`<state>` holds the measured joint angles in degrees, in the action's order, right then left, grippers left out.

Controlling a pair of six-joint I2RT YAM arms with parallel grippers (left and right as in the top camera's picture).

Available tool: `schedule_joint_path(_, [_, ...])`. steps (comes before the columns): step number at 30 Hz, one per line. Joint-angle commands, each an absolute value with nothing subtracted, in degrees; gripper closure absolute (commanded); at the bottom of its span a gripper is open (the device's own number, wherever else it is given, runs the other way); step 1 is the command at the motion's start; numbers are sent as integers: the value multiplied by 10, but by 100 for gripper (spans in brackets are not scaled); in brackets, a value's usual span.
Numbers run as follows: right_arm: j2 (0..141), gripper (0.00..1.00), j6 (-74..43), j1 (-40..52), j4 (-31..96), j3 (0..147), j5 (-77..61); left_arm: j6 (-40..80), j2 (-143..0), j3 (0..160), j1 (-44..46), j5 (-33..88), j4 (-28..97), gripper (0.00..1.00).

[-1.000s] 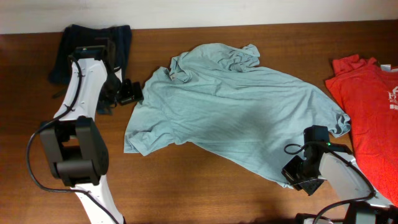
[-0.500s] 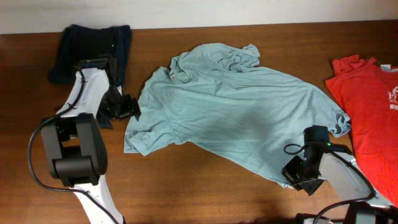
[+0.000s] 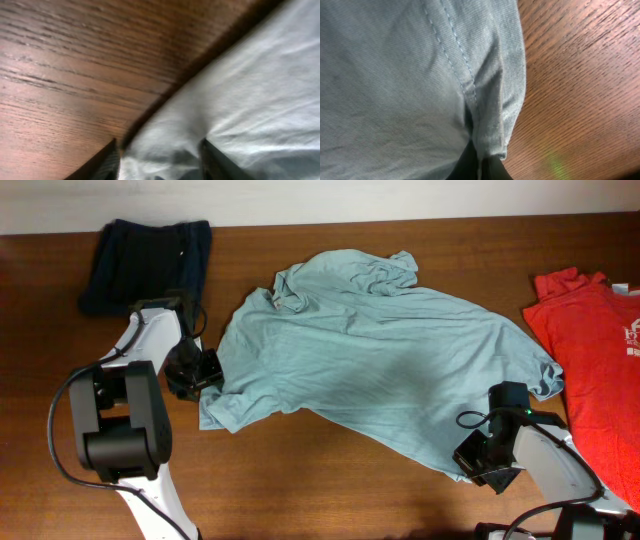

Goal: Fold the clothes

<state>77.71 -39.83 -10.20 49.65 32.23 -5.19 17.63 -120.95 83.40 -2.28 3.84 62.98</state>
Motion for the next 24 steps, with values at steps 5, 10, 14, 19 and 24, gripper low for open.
schedule_joint_path(5, [782,96,-394,-105,475,309,-54,184,-1219,807,-25,48,615,99])
schedule_joint_path(10, [781,96,-352,-105,478,309,-84,183,-1218,824,-25,49,630,99])
schedule_joint_path(14, [780,96,-343,-105,521,336,-107,171,-1217,856,-25,49,662,99])
schedule_joint_path(19, [752,96,-334,-105,632,413,-46,157,-1215,914,-25,36,716,99])
schedule_joint_path(24, [703,96,-334,-105,670,444,-40,158,-1209,940,-25,19,741,99])
